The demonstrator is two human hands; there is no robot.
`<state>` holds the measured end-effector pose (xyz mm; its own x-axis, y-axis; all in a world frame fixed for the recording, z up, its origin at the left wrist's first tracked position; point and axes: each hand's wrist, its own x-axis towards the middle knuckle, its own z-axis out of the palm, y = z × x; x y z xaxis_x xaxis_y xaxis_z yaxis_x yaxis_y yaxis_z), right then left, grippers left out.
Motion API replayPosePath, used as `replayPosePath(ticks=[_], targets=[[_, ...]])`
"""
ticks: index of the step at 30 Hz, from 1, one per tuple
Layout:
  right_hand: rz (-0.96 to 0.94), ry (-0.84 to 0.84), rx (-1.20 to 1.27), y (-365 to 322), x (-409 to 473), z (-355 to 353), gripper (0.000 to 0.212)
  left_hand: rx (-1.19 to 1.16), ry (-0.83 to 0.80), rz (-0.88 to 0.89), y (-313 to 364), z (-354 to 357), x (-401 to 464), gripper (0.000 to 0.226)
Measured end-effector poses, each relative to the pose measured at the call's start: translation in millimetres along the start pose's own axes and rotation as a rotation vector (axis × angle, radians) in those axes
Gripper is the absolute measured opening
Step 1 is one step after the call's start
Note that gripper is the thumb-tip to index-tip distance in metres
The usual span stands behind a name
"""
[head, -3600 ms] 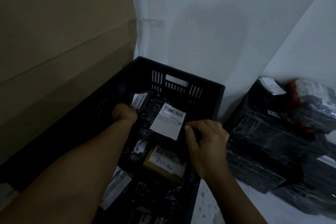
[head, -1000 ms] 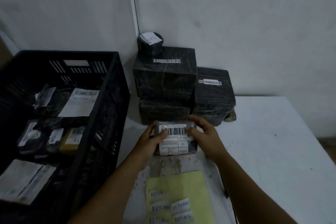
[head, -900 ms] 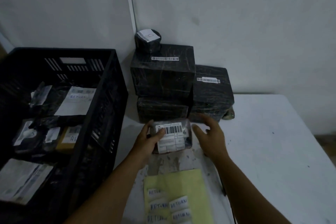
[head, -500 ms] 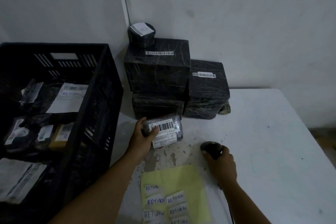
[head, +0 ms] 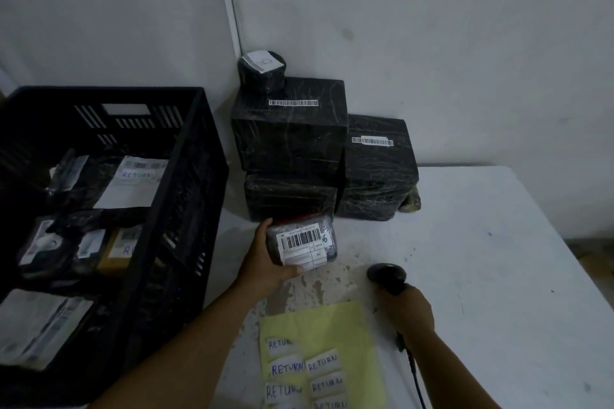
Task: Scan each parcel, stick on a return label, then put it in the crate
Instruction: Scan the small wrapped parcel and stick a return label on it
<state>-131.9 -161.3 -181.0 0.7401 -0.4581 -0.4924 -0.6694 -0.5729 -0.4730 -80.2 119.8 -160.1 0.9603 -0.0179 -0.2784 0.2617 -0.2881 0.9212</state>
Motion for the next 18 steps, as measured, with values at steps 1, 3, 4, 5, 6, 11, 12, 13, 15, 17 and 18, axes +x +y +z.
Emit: replayPosePath(ticks=[1, 3, 4, 5, 6, 11, 12, 13, 15, 17, 18], targets=[[-0.005, -0.005, 0.010, -1, -3, -1, 0.032, 0.010, -0.005, 0.001, 0, 0, 0, 0.123], [-0.036, -0.021, 0.032, -4, -11, -3, 0.029, 0.015, -0.010, 0.003, 1, -1, 0, 0.125], [-0.064, -0.028, 0.043, -6, -16, -4, 0.028, 0.020, -0.008, 0.005, 2, -1, 0, 0.126], [-0.093, -0.031, 0.056, -9, -20, -4, 0.028, 0.030, -0.002, 0.010, 2, -1, -1, 0.127], [-0.118, -0.032, 0.080, -13, -27, -5, 0.028, 0.039, 0.003, 0.018, 2, 0, -2, 0.127], [-0.270, -0.126, 0.193, -39, -64, -11, 0.023, 0.080, 0.024, 0.078, 0, 3, -7, 0.120], [-0.299, -0.152, 0.199, -44, -72, -13, 0.025, 0.084, 0.028, 0.085, -1, 4, -7, 0.118], [-0.323, -0.173, 0.205, -49, -79, -14, 0.028, 0.086, 0.033, 0.091, -1, 4, -7, 0.116], [-0.351, -0.201, 0.214, -57, -94, -17, 0.032, 0.087, 0.039, 0.100, -3, 5, -8, 0.113], [-0.365, -0.212, 0.244, -63, -107, -18, 0.033, 0.084, 0.037, 0.102, -5, 5, -8, 0.111], [-0.372, -0.210, 0.251, -65, -113, -19, 0.032, 0.083, 0.037, 0.102, -6, 5, -8, 0.110]])
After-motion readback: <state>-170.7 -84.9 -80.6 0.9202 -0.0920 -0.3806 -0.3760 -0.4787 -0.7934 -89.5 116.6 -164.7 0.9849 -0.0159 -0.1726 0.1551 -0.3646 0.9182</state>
